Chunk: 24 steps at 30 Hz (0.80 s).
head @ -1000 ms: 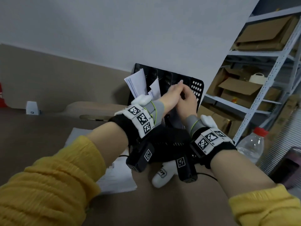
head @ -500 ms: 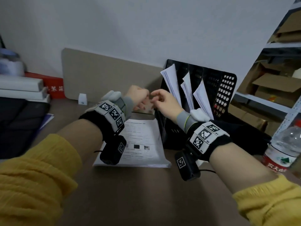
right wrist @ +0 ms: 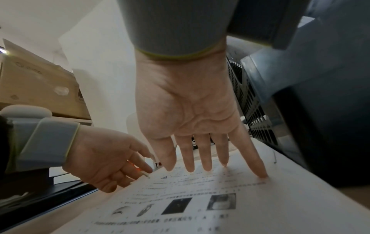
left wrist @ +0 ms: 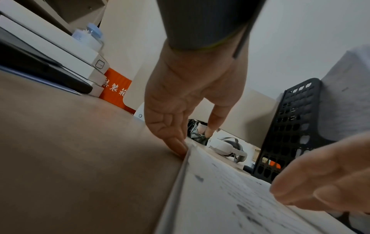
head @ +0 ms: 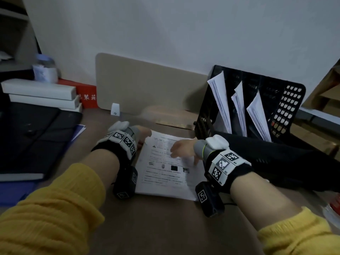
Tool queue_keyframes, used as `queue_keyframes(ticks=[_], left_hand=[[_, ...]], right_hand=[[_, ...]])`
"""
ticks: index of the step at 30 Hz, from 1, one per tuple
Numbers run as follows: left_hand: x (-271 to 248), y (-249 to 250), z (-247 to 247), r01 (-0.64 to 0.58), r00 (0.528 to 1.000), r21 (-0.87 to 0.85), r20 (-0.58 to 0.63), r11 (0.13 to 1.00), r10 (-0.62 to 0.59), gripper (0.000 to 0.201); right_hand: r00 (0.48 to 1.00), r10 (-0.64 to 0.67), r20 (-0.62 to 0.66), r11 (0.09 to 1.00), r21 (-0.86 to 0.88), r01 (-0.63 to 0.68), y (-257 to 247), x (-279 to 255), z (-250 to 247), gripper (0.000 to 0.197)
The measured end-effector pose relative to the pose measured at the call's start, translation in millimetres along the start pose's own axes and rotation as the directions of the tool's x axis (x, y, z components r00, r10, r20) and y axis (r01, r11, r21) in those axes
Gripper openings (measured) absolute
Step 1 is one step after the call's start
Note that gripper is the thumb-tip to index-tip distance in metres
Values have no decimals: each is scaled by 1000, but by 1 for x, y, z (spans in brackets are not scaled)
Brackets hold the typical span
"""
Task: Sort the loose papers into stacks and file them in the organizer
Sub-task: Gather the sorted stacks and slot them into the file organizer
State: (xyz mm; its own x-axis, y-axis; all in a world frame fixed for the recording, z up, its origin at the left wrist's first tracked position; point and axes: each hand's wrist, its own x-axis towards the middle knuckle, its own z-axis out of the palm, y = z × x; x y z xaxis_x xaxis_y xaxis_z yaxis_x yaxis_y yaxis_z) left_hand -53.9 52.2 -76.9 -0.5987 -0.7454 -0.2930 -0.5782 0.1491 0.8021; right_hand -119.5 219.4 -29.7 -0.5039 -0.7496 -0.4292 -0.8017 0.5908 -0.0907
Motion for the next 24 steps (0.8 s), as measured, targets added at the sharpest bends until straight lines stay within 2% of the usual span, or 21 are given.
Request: queue_keyframes(ticks=[6, 9, 11, 14, 17, 20, 22, 24], left_hand=[[-3, 9, 7, 53, 994, 99, 88, 994, -62, 53], [-1, 12, 6, 66, 989, 171, 118, 983, -87, 64], [-2, 12, 3, 34, 985, 219, 159, 975, -70, 61], [-4, 9, 0, -78, 985, 228, 165, 971, 40, 48], [-12, 8, -4, -157, 986, 145, 77, 977, 147, 48], [-24, 9, -18, -290, 957, -149, -63, 945, 284, 40], [-36, 11, -33, -423, 904, -283, -195, 861, 380, 32], [-48, 11, -49, -559, 824, -302, -308, 772, 476, 26]], right_hand=[[1000, 5, 12, 1000, 24, -5, 2, 3, -1, 49], [1000, 1, -5, 999, 39, -1, 3, 4, -1, 49], [1000, 2, -2, 999, 51, -2, 5, 8, -1, 51], [1000, 18, -26, 998, 56, -17, 6, 14, 0, 51], [996, 30, -86, 999, 42, -27, 8, 20, 2, 46], [973, 36, -229, 992, 126, -7, 12, 29, 3, 31], [942, 59, -330, 977, 212, 13, 16, 35, 3, 33], [904, 122, -410, 921, 387, 51, 17, 35, 2, 42]])
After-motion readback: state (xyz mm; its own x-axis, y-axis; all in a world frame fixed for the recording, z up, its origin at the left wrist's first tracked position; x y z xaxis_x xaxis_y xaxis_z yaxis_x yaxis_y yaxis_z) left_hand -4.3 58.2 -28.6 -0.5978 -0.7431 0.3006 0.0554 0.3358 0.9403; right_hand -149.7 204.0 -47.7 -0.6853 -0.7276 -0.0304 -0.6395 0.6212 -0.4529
